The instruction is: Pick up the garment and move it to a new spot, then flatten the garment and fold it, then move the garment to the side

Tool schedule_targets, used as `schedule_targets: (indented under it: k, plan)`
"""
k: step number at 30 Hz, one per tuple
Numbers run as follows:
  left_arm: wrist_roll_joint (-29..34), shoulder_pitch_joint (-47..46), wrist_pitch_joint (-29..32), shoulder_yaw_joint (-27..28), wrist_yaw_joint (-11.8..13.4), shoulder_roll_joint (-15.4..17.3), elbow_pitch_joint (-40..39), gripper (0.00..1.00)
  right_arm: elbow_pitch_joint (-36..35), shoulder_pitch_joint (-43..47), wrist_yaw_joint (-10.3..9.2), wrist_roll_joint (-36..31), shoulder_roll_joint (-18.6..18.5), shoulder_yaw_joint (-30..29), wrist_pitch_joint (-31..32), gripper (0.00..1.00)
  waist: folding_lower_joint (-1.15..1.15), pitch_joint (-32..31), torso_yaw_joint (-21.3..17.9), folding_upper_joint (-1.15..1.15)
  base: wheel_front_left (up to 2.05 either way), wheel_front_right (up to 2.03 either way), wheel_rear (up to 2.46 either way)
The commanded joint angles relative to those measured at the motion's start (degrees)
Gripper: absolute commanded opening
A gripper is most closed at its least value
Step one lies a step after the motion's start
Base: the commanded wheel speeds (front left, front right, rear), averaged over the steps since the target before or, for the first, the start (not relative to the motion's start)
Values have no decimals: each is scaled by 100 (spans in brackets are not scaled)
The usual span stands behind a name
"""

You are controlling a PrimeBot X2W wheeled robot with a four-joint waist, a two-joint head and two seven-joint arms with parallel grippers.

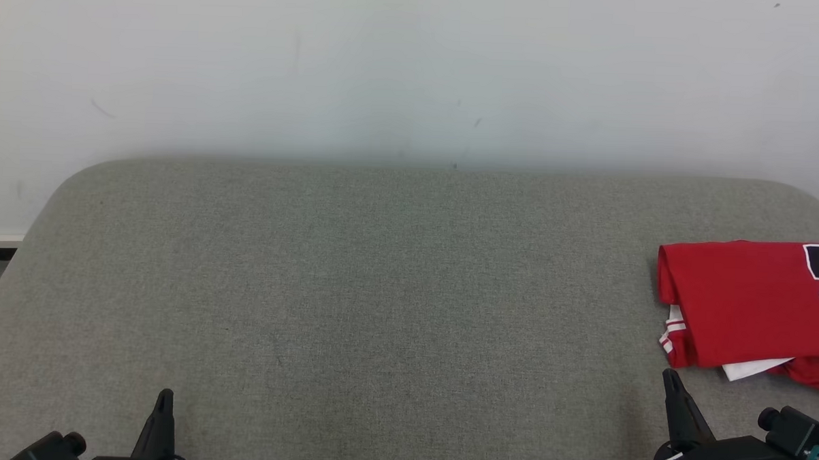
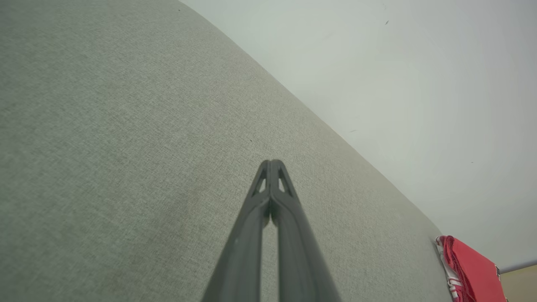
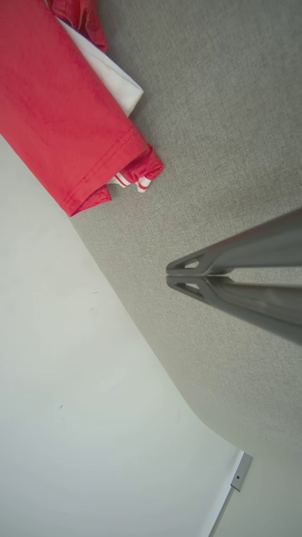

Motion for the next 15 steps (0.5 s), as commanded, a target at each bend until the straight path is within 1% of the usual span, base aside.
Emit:
schedule_targets:
  k: [1,15]
  plan:
    - [-228,-200,48,81,-28,21,-106,0,-110,-177,0,244,-49,-2,28,0,0,5,-1,-1,0,0,0]
    - [-1160,-315,315,304,-117,-15,-149,0,-188,-264,0,1234,-58,5,168,0,0,46,-10,-1,0,0,0]
